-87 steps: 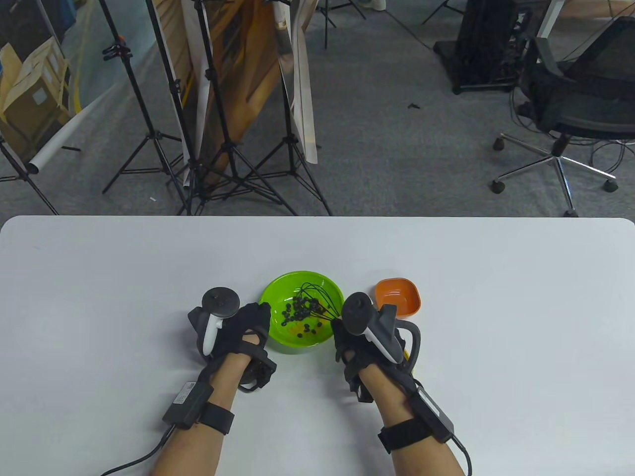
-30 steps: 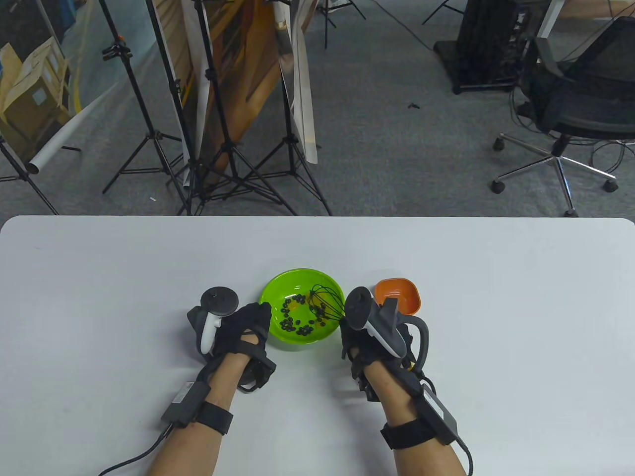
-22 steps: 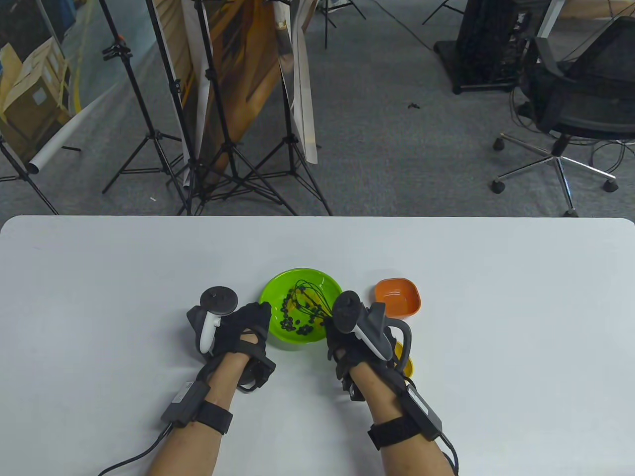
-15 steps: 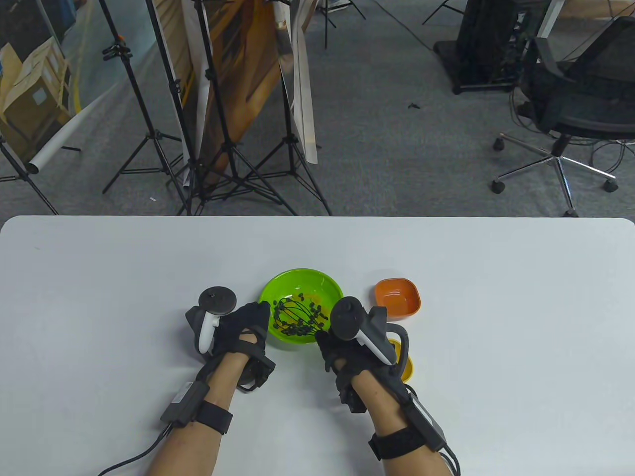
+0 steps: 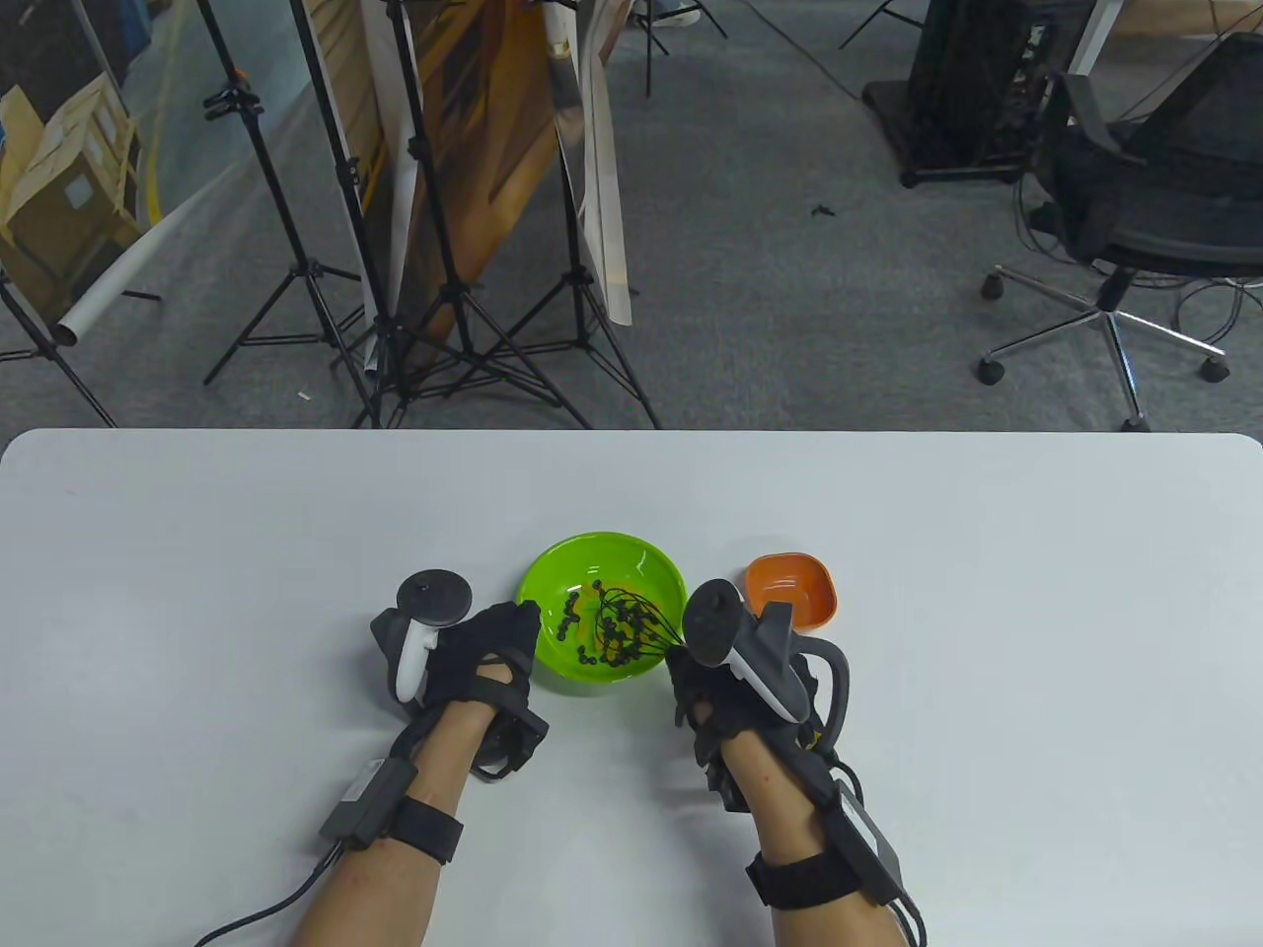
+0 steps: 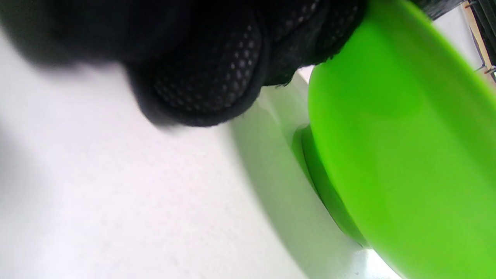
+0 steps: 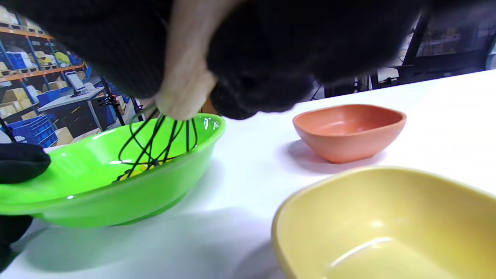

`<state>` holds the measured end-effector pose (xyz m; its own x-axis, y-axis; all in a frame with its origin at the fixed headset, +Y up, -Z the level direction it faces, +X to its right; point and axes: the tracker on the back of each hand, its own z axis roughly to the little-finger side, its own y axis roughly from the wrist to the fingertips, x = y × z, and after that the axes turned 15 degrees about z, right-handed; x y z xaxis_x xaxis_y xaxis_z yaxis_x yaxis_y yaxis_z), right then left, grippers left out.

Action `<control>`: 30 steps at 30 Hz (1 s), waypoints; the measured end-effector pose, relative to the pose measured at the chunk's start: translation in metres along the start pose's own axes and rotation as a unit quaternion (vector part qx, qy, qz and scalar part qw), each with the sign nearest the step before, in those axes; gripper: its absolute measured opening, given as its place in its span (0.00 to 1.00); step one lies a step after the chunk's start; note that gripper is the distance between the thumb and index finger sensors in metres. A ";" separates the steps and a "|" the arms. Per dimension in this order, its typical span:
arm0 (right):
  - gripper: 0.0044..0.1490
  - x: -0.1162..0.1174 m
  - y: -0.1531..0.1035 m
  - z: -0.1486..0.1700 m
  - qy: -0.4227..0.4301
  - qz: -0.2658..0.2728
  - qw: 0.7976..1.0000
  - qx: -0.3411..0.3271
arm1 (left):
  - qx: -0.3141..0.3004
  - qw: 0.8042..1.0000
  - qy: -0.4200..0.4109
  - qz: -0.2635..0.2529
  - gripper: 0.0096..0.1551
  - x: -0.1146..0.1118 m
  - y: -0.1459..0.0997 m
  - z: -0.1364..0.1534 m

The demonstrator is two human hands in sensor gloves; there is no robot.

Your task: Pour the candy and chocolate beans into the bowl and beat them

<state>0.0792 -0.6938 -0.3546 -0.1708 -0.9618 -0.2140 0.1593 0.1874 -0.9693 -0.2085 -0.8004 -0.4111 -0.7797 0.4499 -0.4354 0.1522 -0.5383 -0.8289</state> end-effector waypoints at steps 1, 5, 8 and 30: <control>0.35 0.002 0.001 0.000 0.002 0.000 1.000 0.003 | 0.000 1.000 -0.003 0.002 0.23 0.000 0.000 0.000; 0.36 0.015 0.006 -0.001 0.019 -0.001 1.000 0.013 | 0.000 1.000 -0.010 0.004 0.23 0.002 0.001 0.002; 0.36 0.023 0.005 -0.006 0.026 0.020 0.999 0.012 | 0.000 1.000 -0.009 0.009 0.23 0.001 0.001 0.002; 0.34 0.002 -0.018 -0.022 0.014 -0.008 0.998 -0.060 | 0.001 0.999 -0.031 0.017 0.24 0.002 0.003 0.004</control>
<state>0.0552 -0.6945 -0.3404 -0.2001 -0.9593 -0.1994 0.0383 0.1957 -0.9799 -0.2119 -0.8040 -0.4124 -0.8098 0.3866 -0.4413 0.1790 -0.5536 -0.8133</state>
